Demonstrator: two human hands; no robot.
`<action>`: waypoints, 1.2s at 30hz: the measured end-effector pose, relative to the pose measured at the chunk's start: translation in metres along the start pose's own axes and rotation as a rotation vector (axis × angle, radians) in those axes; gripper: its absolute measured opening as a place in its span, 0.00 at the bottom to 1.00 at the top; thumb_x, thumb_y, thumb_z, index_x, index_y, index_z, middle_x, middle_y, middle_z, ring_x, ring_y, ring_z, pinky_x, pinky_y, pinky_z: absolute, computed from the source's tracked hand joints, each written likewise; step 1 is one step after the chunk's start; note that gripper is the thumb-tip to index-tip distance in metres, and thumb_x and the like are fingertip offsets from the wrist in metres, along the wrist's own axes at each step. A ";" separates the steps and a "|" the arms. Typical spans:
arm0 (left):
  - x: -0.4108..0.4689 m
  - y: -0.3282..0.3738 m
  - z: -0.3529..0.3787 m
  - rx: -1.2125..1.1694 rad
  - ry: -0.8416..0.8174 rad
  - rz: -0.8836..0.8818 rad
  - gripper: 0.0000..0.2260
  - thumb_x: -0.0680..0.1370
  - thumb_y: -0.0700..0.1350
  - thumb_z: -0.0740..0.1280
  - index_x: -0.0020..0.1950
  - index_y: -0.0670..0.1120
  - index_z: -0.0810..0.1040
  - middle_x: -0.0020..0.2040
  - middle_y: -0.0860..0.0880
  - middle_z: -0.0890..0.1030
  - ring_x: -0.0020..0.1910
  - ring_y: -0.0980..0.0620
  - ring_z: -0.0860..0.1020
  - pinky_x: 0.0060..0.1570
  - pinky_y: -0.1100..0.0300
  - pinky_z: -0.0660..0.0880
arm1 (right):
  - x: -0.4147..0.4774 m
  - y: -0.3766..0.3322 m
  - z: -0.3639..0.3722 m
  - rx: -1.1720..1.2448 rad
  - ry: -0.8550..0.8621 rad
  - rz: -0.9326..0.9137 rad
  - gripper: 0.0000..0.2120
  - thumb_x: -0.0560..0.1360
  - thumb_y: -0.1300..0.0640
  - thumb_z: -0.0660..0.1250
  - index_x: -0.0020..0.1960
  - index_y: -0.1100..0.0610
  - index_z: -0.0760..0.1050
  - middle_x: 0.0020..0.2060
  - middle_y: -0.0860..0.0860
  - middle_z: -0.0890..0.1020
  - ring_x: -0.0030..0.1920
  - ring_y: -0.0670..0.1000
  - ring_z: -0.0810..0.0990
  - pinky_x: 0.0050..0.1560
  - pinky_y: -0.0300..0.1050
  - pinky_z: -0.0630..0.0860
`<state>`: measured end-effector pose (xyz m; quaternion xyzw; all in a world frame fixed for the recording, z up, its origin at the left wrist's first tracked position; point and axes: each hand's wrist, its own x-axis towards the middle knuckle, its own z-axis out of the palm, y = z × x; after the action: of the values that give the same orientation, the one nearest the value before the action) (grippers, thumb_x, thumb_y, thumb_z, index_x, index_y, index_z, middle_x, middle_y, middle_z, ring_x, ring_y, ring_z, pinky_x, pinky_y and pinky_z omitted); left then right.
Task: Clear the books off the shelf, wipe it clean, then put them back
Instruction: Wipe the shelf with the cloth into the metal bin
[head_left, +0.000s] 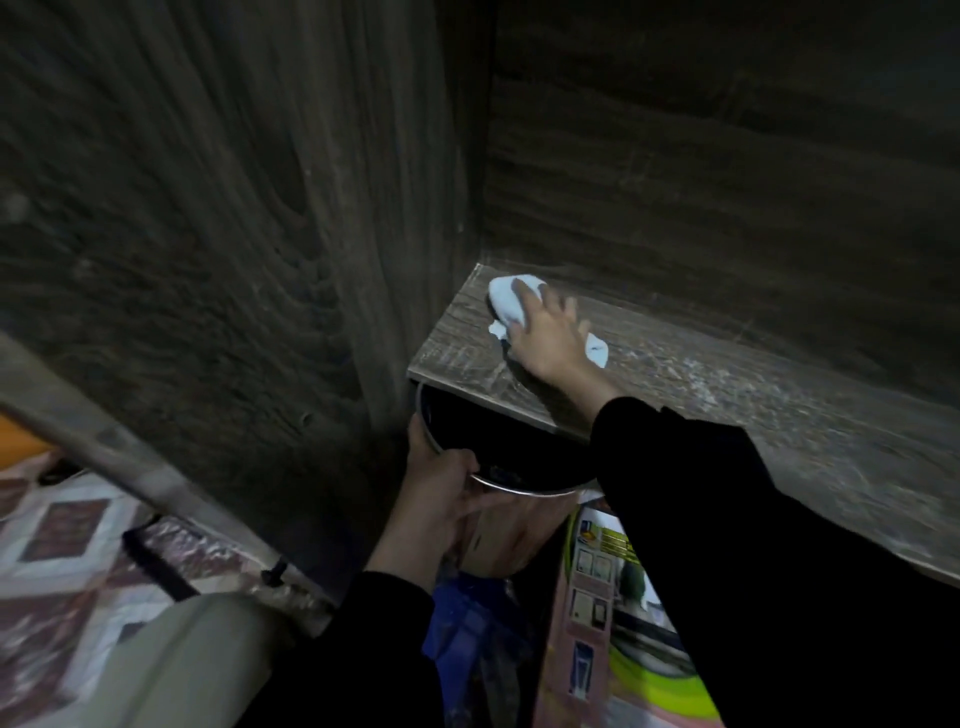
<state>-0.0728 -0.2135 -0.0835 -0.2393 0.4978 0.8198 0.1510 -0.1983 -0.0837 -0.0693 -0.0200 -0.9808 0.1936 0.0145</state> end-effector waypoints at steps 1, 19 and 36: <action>0.000 0.000 -0.001 0.003 0.001 0.002 0.35 0.71 0.24 0.52 0.73 0.52 0.62 0.58 0.45 0.74 0.47 0.44 0.76 0.30 0.43 0.79 | 0.000 -0.010 0.004 -0.071 -0.019 -0.024 0.25 0.80 0.50 0.55 0.76 0.50 0.56 0.76 0.56 0.56 0.73 0.60 0.55 0.69 0.58 0.54; -0.009 0.005 0.006 0.016 0.012 0.043 0.34 0.72 0.25 0.55 0.71 0.54 0.65 0.54 0.47 0.77 0.44 0.46 0.78 0.29 0.50 0.80 | -0.040 -0.024 -0.001 -0.334 -0.179 -0.654 0.24 0.77 0.57 0.57 0.71 0.43 0.66 0.75 0.50 0.61 0.71 0.55 0.59 0.67 0.54 0.59; 0.001 0.000 0.000 0.008 0.006 0.014 0.34 0.71 0.24 0.52 0.71 0.53 0.63 0.66 0.44 0.70 0.59 0.38 0.73 0.30 0.46 0.80 | -0.013 0.044 -0.065 -0.045 0.085 0.049 0.18 0.77 0.54 0.60 0.67 0.50 0.72 0.60 0.59 0.76 0.62 0.61 0.72 0.55 0.51 0.70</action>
<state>-0.0739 -0.2134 -0.0835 -0.2378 0.5031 0.8182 0.1449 -0.1819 -0.0186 -0.0261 -0.0524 -0.9826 0.1709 0.0509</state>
